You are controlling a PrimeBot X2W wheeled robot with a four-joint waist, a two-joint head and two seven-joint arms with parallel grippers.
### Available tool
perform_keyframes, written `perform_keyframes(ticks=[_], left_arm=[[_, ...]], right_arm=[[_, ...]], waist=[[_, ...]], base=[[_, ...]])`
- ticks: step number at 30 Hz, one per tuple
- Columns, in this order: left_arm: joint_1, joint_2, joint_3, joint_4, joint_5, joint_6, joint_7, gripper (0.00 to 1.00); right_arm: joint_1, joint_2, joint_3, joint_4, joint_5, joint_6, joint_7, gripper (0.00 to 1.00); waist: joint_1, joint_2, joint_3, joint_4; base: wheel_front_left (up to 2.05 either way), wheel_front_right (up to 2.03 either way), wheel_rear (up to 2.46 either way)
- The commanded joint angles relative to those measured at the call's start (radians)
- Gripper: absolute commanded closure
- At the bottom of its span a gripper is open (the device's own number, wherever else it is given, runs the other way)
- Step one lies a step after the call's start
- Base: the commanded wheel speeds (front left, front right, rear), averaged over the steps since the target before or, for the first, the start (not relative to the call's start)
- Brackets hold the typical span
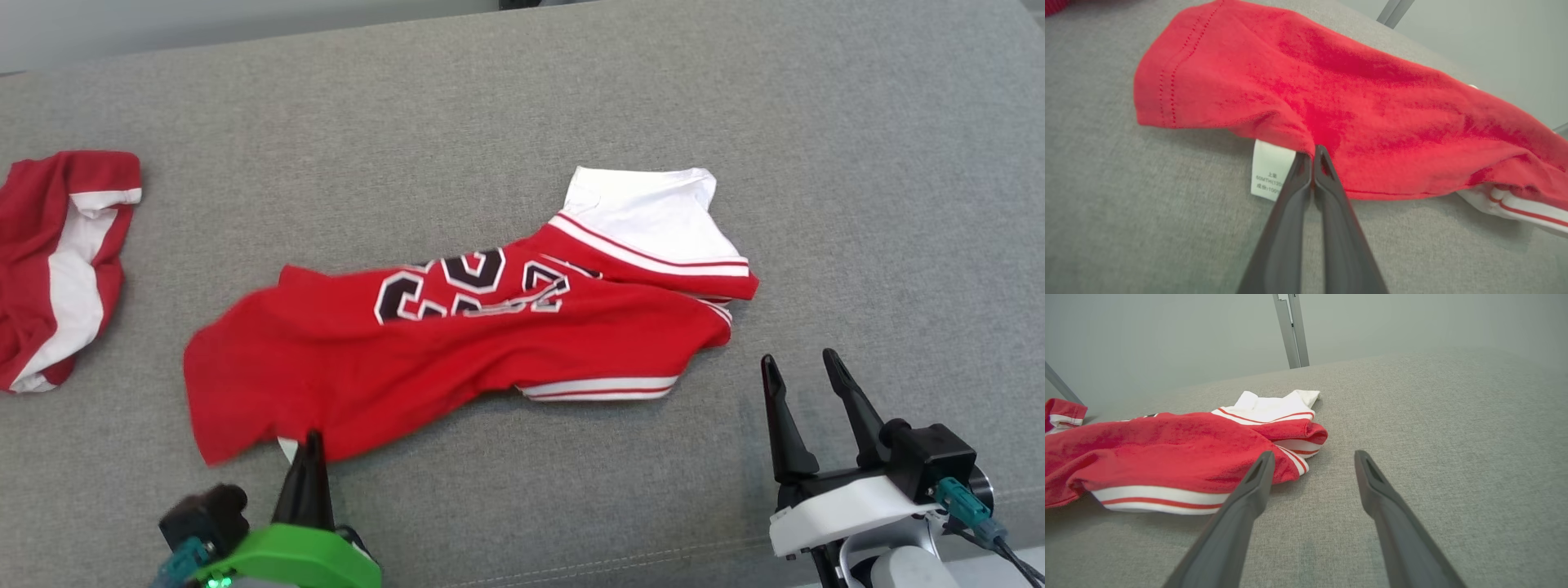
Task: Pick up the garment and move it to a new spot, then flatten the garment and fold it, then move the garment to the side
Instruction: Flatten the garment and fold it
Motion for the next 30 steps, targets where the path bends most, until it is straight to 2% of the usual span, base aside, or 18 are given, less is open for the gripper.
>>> perform_keyframes(ticks=[1, 4, 11, 13, 20, 21, 22, 23, 26, 30], left_arm=[[0.067, -0.021, 0.009, -0.02, 0.039, 0.035, 0.0, 1.0], [0.151, -0.048, -0.012, -0.04, 0.096, 0.077, 0.0, 1.0], [0.197, -0.005, -0.055, -0.163, 0.139, 0.143, 0.059, 1.0], [0.188, 0.022, -0.07, -0.147, 0.143, 0.142, 0.1, 1.0], [0.159, 0.015, -0.041, -0.029, 0.088, 0.12, 0.125, 0.98], [0.157, 0.013, -0.035, -0.014, 0.085, 0.114, 0.12, 0.66], [0.157, 0.01, -0.033, -0.004, 0.081, 0.109, 0.121, 0.29], [0.157, 0.007, -0.031, 0.003, 0.073, 0.101, 0.121, 0.0], [0.154, 0.015, -0.024, -0.01, 0.063, 0.087, 0.117, 0.0], [0.173, 0.066, -0.019, -0.092, 0.078, 0.105, 0.143, 0.0]], right_arm=[[0.017, -0.002, -0.007, 0.0, -0.01, 0.0, -0.003, 0.0], [0.03, -0.002, -0.003, 0.002, -0.024, 0.0, -0.003, 0.0], [0.037, -0.002, 0.006, 0.006, -0.03, 0.0, -0.003, 0.0], [0.034, -0.002, 0.015, 0.008, -0.026, 0.0, -0.003, 0.0], [0.018, -0.002, 0.031, 0.011, -0.003, 0.0, -0.003, 0.0], [0.018, -0.002, 0.03, 0.011, -0.003, 0.0, -0.003, 0.0], [0.019, -0.002, 0.026, 0.011, -0.001, 0.0, -0.003, 0.0], [0.021, -0.002, 0.021, 0.009, 0.0, 0.0, -0.003, 0.0], [0.033, -0.002, 0.006, 0.002, 0.005, 0.0, -0.003, 0.0], [0.036, -0.002, -0.006, -0.005, 0.008, 0.0, -0.003, 0.0]], waist=[[0.0, 0.0115, -0.041, 0.044], [0.0, 0.0115, -0.058, 0.06], [0.0, 0.0115, -0.078, 0.074], [0.0, 0.0115, -0.076, 0.07], [0.0, 0.0115, -0.067, 0.029], [0.0, 0.0115, -0.066, 0.022], [0.0, 0.0115, -0.064, 0.016], [0.0, 0.0115, -0.063, 0.011], [0.0, 0.0115, -0.067, -0.002], [0.0, 0.0115, -0.079, -0.017]], base=[[0.0, 0.0, 0.0], [0.0, 0.0, 0.0], [0.0, 0.0, 0.0], [0.0, 0.0, 0.0], [0.0, 0.0, 0.0], [0.0, 0.0, 0.0], [0.0, 0.0, 0.0], [0.0, 0.0, 0.0], [0.0, 0.0, 0.0], [0.0, 0.0, 0.0]])
